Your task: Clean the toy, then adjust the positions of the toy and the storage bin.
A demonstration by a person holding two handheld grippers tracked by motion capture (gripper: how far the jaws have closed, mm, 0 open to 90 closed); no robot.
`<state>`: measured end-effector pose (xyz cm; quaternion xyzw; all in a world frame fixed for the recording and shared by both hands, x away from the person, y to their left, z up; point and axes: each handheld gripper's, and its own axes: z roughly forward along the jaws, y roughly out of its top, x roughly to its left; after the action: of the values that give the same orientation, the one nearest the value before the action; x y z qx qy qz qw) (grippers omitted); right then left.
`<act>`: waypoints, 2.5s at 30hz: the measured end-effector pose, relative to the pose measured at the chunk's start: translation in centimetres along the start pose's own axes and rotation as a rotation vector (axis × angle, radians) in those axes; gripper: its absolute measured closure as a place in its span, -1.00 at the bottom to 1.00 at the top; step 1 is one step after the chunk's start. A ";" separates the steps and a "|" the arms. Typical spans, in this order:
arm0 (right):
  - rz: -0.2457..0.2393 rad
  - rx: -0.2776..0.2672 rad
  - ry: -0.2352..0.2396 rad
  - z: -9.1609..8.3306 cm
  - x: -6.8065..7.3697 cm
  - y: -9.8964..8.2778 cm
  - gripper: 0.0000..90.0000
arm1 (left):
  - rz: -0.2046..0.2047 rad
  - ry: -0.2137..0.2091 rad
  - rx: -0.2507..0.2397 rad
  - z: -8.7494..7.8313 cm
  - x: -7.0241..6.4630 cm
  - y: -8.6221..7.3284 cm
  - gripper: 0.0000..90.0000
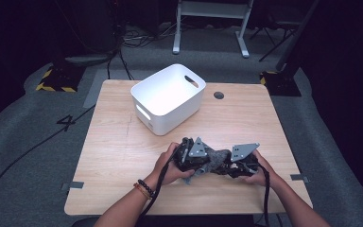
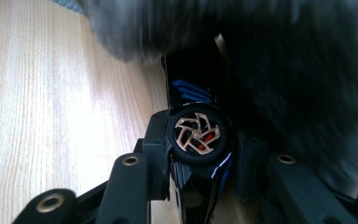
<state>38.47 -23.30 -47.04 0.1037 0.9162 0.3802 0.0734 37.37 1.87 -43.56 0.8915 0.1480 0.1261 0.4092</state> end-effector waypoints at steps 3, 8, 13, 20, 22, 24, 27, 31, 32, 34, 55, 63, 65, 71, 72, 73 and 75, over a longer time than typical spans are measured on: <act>0.001 0.003 0.003 -0.3 -0.2 -0.3 0.44 | -0.034 0.012 0.021 -0.9 1.1 -1.3 0.69; -0.007 0.011 -0.003 -0.5 -0.2 -0.4 0.45 | -0.066 0.025 0.070 -1.7 2.0 -3.0 0.70; 0.011 0.017 -0.022 -1.1 -0.7 -1.0 0.45 | -0.075 0.008 0.145 -2.1 2.4 -4.6 0.70; 0.024 0.024 -0.044 -1.8 -1.2 -1.7 0.45 | -0.113 -0.025 0.186 -2.6 2.4 -6.8 0.67; 0.026 0.026 -0.048 -2.0 -1.3 -1.8 0.45 | -0.132 -0.022 0.190 -2.9 2.5 -7.5 0.66; 0.026 0.031 -0.045 -2.1 -1.4 -1.9 0.45 | -0.148 -0.029 0.180 -3.3 2.5 -8.1 0.64; 0.028 0.035 -0.043 -2.3 -1.5 -2.1 0.44 | -0.161 -0.015 0.184 -3.8 2.3 -8.8 0.58; 0.045 0.038 -0.053 -2.6 -1.9 -2.4 0.44 | -0.213 0.017 0.152 -4.4 2.3 -9.3 -0.02; 0.051 0.037 -0.055 -2.7 -1.9 -2.5 0.44 | -0.220 0.023 0.134 -4.7 2.4 -9.4 -0.14; 0.058 0.035 -0.062 -2.8 -2.1 -2.7 0.44 | -0.222 0.023 0.104 -5.1 2.3 -9.4 -0.33; 0.093 -0.024 -0.117 -2.8 -2.0 -1.6 -0.24 | -0.344 0.212 0.005 -8.6 3.3 -10.8 -0.63; 0.080 0.009 -0.120 -1.6 -1.7 -1.1 -0.18 | -0.406 0.292 -0.102 -10.8 4.0 -10.2 -0.63; 0.072 0.018 -0.125 -1.5 -1.6 -1.0 -0.12 | -0.421 0.320 -0.105 -11.1 4.2 -9.7 -0.63; 0.076 0.019 -0.103 -1.1 -1.9 -1.1 0.25 | -0.465 0.373 -0.191 -12.4 5.1 -8.2 -0.63; 0.072 0.025 -0.103 -1.0 -1.8 -1.1 0.27 | -0.477 0.382 -0.205 -12.5 5.3 -8.0 -0.62; 0.069 0.031 -0.108 -0.9 -1.7 -1.1 0.27 | -0.485 0.390 -0.211 -12.5 5.4 -7.8 -0.61; 0.060 0.036 -0.107 -0.8 -1.6 -1.0 0.28 | -0.492 0.411 -0.221 -12.5 5.6 -7.5 -0.61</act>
<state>39.73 -24.96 -47.08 0.1527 0.9141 0.3595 0.1092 37.03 17.20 -40.81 0.7354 0.4234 0.2159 0.4830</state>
